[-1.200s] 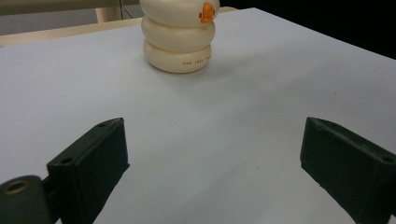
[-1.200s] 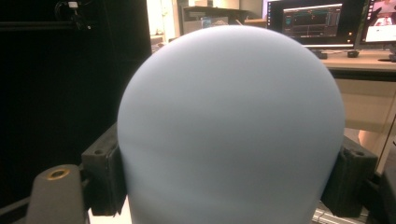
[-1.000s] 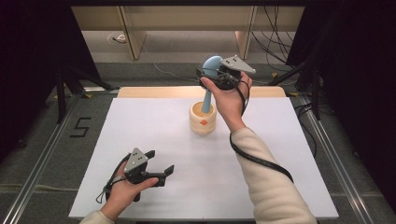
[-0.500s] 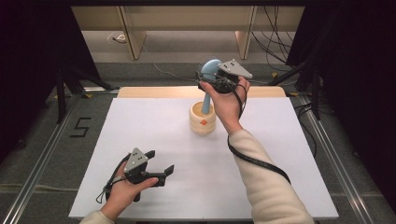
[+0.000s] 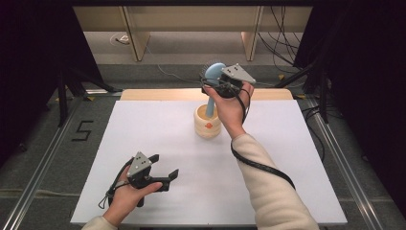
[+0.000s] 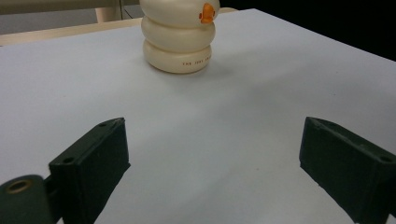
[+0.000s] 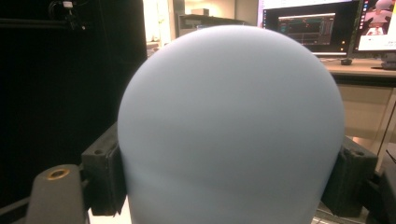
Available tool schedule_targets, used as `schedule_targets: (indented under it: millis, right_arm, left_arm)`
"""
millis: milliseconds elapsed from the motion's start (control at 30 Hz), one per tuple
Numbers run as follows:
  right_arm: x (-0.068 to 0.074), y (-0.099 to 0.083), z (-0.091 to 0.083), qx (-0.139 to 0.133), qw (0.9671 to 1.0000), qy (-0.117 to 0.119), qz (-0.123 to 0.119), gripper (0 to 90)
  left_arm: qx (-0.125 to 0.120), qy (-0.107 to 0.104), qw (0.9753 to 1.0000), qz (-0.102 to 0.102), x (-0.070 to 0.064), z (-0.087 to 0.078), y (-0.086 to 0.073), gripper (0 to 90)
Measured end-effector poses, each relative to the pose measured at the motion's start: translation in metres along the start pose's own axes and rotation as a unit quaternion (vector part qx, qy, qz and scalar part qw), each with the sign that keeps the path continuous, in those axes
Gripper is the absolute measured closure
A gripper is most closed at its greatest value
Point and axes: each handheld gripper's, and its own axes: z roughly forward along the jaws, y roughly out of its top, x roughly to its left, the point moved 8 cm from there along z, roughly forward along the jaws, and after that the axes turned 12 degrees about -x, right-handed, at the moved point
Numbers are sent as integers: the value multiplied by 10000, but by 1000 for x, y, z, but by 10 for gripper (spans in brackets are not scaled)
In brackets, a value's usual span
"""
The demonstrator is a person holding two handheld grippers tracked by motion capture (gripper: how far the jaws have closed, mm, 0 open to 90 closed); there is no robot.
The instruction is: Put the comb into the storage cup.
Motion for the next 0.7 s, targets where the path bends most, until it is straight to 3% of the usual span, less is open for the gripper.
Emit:
schedule_targets:
  millis: [700]
  right_arm:
    - [-1, -8, 3, 17, 10000, -45, -59, 201]
  left_arm:
    - [1, -1, 10000, 2, 0, 0, 0, 78]
